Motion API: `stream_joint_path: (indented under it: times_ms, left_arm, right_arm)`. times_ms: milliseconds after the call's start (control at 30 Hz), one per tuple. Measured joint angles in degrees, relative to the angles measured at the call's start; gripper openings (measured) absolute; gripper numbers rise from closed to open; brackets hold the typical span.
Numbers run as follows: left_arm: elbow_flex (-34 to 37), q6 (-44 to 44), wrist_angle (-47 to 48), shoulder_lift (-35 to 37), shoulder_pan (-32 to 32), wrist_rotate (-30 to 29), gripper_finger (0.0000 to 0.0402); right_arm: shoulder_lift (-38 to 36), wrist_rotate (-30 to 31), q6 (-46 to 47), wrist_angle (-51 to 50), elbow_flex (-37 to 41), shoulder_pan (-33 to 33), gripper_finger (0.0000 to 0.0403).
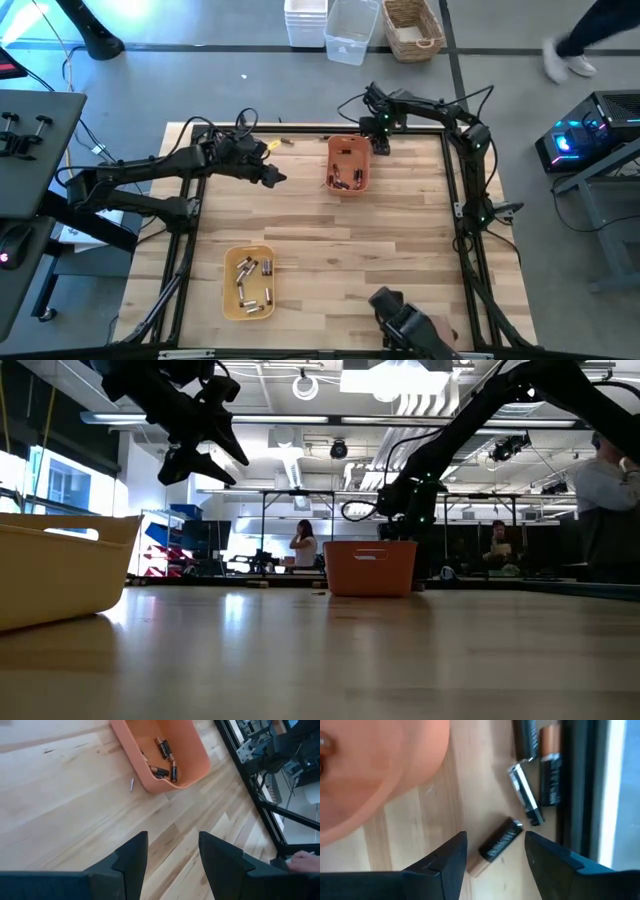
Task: Sort batteries
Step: Put the black battery into the orange bin
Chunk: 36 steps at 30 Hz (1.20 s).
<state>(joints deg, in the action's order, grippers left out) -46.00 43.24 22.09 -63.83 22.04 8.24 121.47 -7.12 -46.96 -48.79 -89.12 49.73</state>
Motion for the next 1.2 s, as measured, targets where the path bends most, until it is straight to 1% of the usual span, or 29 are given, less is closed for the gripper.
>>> stream_joint_path:
  times_ms: [200,267,333,367,433,467,500,567,633,667,767,900,1033,1100,1200]
  left_arm:
    - [0.0,0.0,0.0,0.0,0.1,0.1,0.017]
    - [0.0,0.1,-0.4,0.1,0.1,0.2,0.017]
    - [0.0,0.0,-2.4,0.3,0.7,0.2,0.017]
    - [0.0,0.0,-3.3,0.5,1.0,0.3,0.017]
    - [0.0,-0.3,-4.8,1.1,2.1,0.4,0.017]
    - [0.0,-0.4,-5.5,1.6,2.7,0.4,0.017]
    - [0.0,-0.3,-6.2,2.3,3.5,0.4,0.017]
    - [-0.5,-0.3,-6.2,3.8,5.1,0.4,0.017]
    - [-1.4,-0.4,-6.3,5.5,6.5,0.4,0.017]
    - [-1.9,-0.5,-6.3,6.5,7.1,0.4,0.017]
    - [-3.1,-1.7,-6.1,9.2,8.5,0.1,0.017]
    - [-3.7,-3.6,-5.5,12.0,9.6,0.0,0.017]
    - [-3.7,-7.4,-4.6,13.7,10.3,0.0,0.017]
    - [-3.7,-8.9,-3.5,14.1,10.6,0.0,0.017]
    - [-3.7,-9.4,-1.9,14.1,10.9,0.0,0.017]
  right_arm:
    - [2.3,0.3,4.4,-2.3,-0.4,0.0,0.0191]
    - [2.9,0.5,6.9,-2.7,-0.5,0.0,0.0181]
    - [2.9,1.4,9.6,-2.5,-0.5,-0.2,0.0152]
    - [3.0,2.1,10.5,-2.6,-0.5,-0.3,0.0129]
    - [2.7,2.4,11.2,-3.1,-0.4,-0.4,0.0062]
    - [2.5,2.4,11.5,-3.3,-0.4,-0.4,0.0035]
    - [2.3,2.3,12.1,-3.4,-0.3,-0.4,0.0024]
    - [1.5,2.4,13.6,-3.4,-0.1,-0.1,0.0023]
    - [-0.1,2.2,15.1,-5.6,0.2,0.2,0.0023]
    - [-1.4,1.5,15.3,-7.1,0.5,0.5,0.0022]
    - [-6.5,-1.5,15.3,-7.6,0.1,0.8,0.0021]
    - [-11.2,-4.0,16.8,-11.8,0.2,-1.1,0.0021]
    - [-15.9,-13.9,23.8,-10.0,0.0,-5.4,0.0021]
    - [-16.4,-14.4,27.9,-7.9,-0.1,-9.3,0.0021]
    - [-15.9,-10.4,33.2,-5.5,0.1,-15.3,0.0021]
